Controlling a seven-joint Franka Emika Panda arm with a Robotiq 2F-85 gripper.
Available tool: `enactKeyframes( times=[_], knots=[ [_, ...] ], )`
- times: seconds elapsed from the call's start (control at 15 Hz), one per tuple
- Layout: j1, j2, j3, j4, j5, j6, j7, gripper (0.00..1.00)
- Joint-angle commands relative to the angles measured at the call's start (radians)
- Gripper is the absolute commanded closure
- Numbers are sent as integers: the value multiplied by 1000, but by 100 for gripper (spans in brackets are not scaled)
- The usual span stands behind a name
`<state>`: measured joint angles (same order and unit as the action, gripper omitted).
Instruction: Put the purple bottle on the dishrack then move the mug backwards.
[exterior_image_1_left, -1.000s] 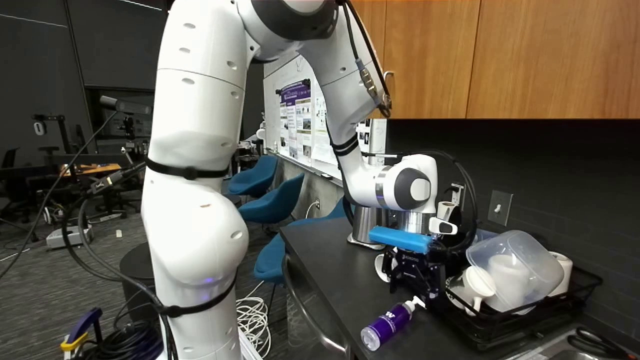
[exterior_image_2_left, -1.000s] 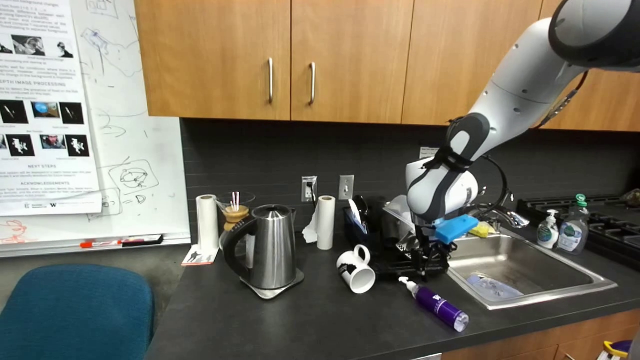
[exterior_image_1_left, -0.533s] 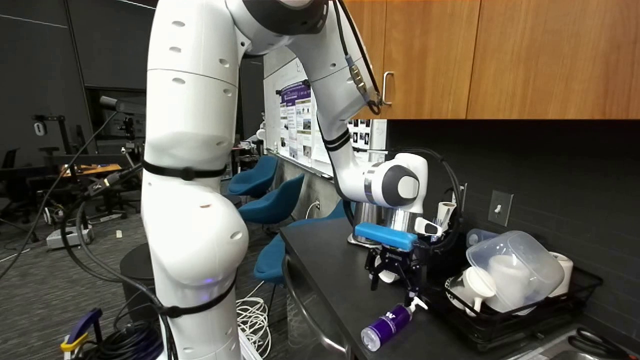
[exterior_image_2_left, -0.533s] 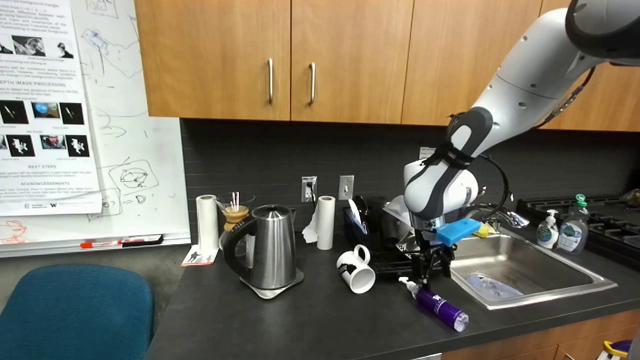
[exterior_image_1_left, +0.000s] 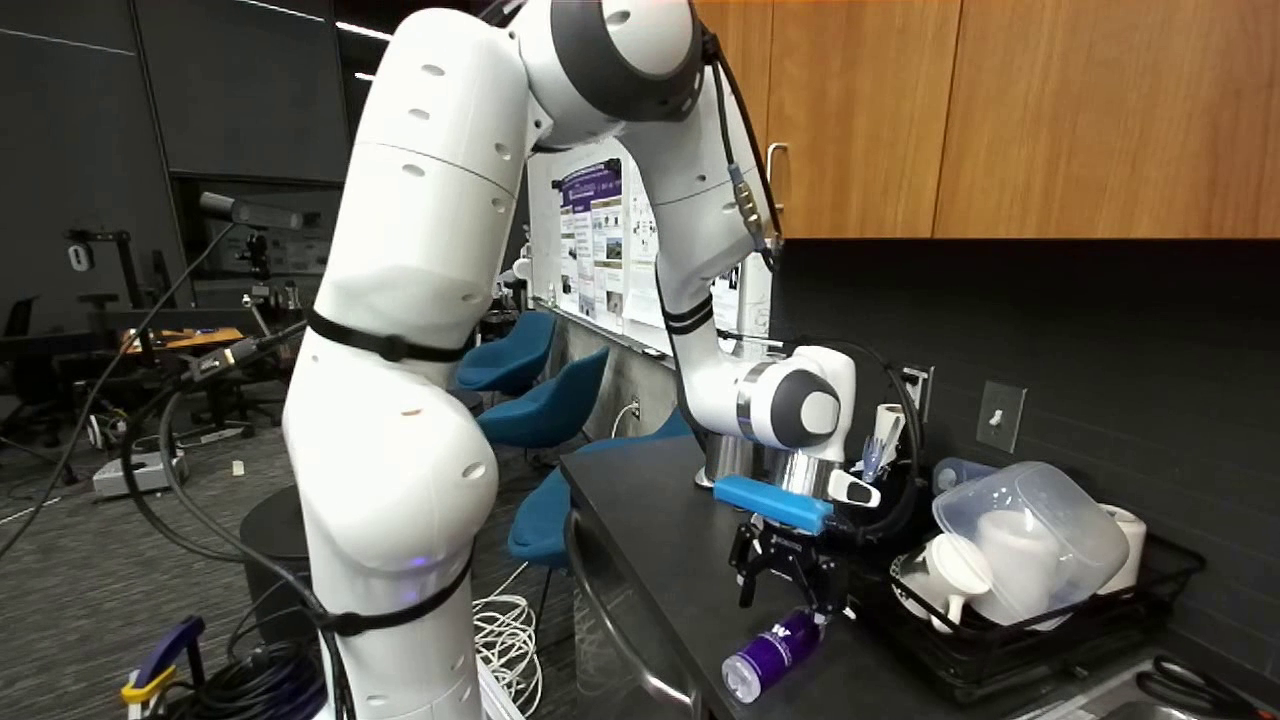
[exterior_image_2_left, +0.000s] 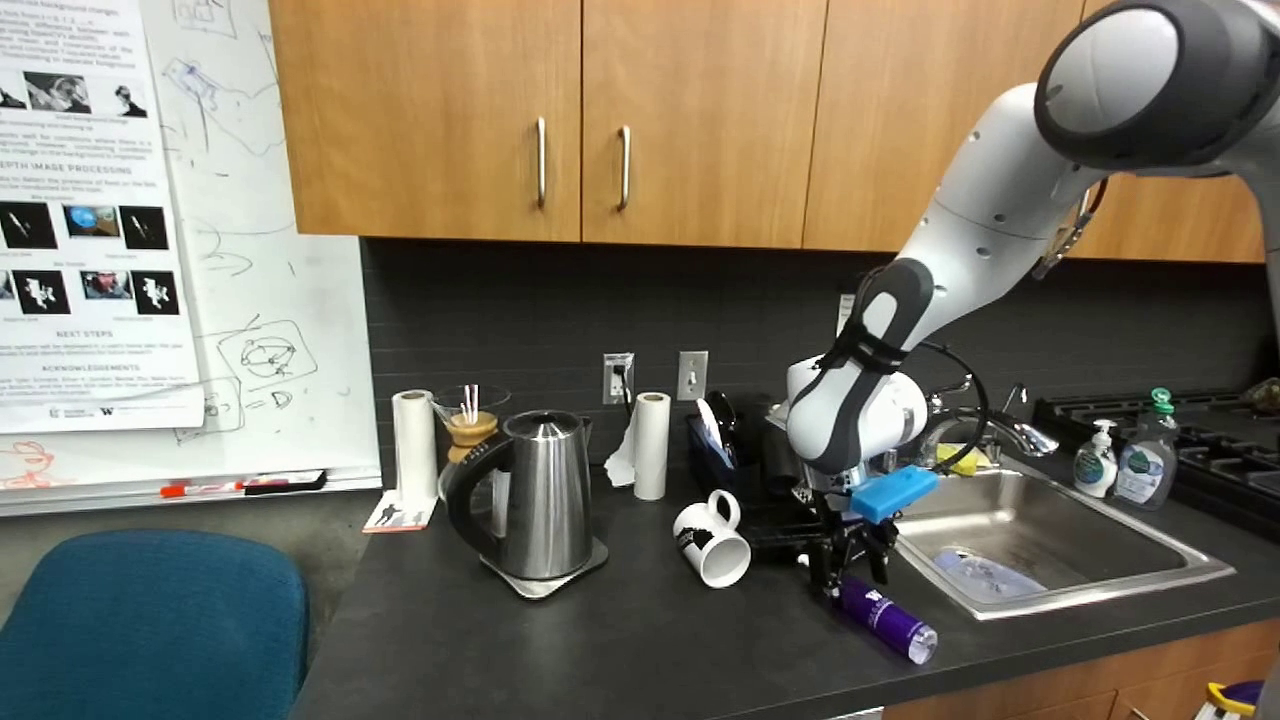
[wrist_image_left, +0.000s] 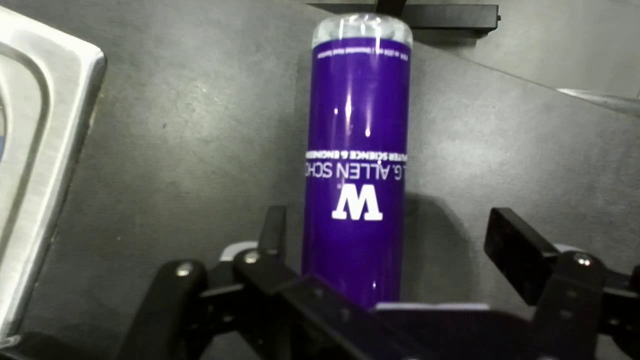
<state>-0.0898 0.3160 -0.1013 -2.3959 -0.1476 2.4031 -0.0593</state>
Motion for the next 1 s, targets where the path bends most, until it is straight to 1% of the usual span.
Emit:
enactKeyframes(
  times=[0.0,0.2,0.27,0.33,0.4,0.53,0.67,0.8,0.87,0.93],
  knots=[
    [5,98,-17,80,-11,28,46,0],
    [8,152,-27,130,-11,53,68,0],
    [10,167,-30,145,-14,60,72,17],
    [13,178,-36,150,-19,70,81,26],
    [15,181,-39,154,-22,72,84,32],
    [20,164,-45,145,-32,70,91,37],
    [25,130,-51,118,-40,63,97,45],
    [28,84,-64,79,-57,56,106,61],
    [30,60,-76,58,-74,56,115,72],
    [30,43,-87,39,-89,52,124,74]
  ],
)
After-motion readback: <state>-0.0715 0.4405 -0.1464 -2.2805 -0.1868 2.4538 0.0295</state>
